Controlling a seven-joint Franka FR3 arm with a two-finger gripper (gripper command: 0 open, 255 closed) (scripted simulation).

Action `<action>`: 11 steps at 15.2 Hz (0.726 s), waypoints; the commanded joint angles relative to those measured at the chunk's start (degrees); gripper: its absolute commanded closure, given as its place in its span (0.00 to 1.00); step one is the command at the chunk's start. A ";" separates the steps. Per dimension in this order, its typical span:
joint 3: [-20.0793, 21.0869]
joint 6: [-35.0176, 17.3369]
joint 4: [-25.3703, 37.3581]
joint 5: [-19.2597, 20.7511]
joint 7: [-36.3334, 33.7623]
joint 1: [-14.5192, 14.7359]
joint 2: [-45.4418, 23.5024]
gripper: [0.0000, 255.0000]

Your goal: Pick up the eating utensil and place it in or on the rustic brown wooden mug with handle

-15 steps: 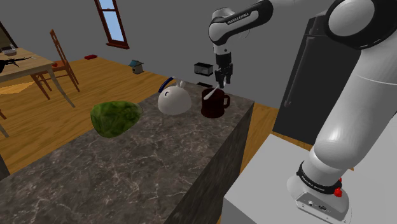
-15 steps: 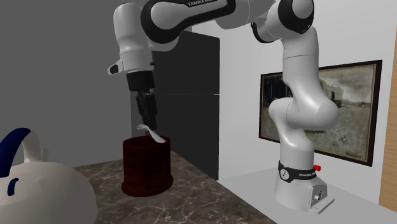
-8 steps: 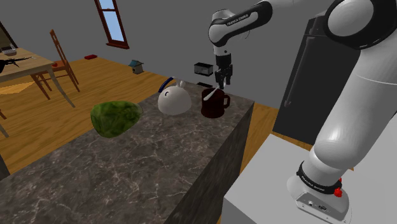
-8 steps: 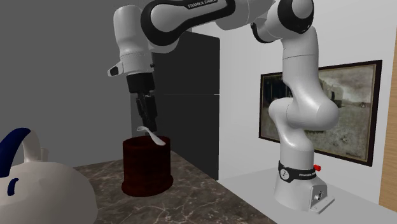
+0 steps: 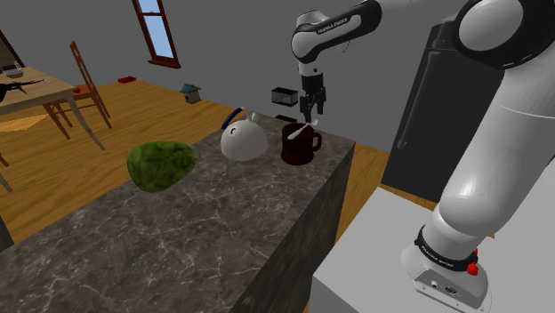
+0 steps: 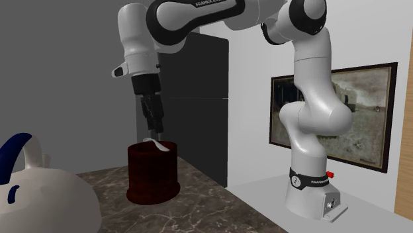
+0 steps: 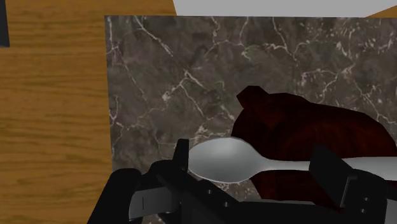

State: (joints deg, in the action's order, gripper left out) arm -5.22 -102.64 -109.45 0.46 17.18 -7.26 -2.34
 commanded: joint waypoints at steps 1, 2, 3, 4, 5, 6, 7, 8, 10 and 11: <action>0.02 3.05 3.21 -0.03 -0.01 0.02 -0.17 0.00; 0.02 5.00 5.30 -0.04 0.00 0.02 -0.32 0.00; 0.02 6.54 7.02 -0.06 0.02 0.02 -0.49 0.00; 0.02 6.54 7.02 -0.06 0.02 0.02 -0.49 0.00; 0.02 6.54 7.01 -0.06 0.02 0.02 -0.48 0.00; 0.02 6.54 7.02 -0.06 0.02 0.02 -0.49 0.00; 0.02 6.54 7.02 -0.06 0.02 0.02 -0.49 0.00; 0.02 6.54 7.02 -0.06 0.02 0.02 -0.49 0.00; 0.02 6.54 7.02 -0.06 0.02 0.02 -0.49 0.00; 0.02 6.54 7.02 -0.06 0.02 0.02 -0.49 0.00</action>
